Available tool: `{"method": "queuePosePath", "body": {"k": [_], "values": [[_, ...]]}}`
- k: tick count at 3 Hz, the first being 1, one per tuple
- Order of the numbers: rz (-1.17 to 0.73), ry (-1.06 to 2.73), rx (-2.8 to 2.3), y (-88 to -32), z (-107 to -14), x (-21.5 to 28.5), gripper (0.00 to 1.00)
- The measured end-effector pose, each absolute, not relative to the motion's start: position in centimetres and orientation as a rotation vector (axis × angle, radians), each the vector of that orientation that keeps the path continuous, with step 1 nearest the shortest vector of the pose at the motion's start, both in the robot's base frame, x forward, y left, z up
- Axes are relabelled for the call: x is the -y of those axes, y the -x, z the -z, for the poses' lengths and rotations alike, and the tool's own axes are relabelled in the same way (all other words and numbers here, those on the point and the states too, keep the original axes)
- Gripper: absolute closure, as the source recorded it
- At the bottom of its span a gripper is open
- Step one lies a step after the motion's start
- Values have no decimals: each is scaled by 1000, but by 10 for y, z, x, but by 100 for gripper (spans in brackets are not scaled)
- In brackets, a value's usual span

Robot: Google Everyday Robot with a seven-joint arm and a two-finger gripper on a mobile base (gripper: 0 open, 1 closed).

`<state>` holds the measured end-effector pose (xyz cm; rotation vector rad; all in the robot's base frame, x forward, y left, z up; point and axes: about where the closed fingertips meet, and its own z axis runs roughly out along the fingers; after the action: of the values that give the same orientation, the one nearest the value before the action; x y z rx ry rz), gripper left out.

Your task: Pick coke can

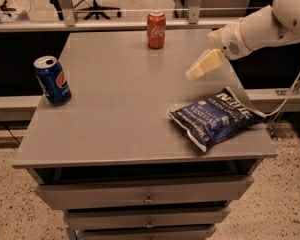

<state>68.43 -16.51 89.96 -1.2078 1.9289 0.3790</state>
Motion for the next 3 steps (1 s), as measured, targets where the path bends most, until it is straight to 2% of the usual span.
{"method": "queuePosePath", "body": {"k": [3], "values": [[-399,941,-1678,-808,-887,150,0]]}}
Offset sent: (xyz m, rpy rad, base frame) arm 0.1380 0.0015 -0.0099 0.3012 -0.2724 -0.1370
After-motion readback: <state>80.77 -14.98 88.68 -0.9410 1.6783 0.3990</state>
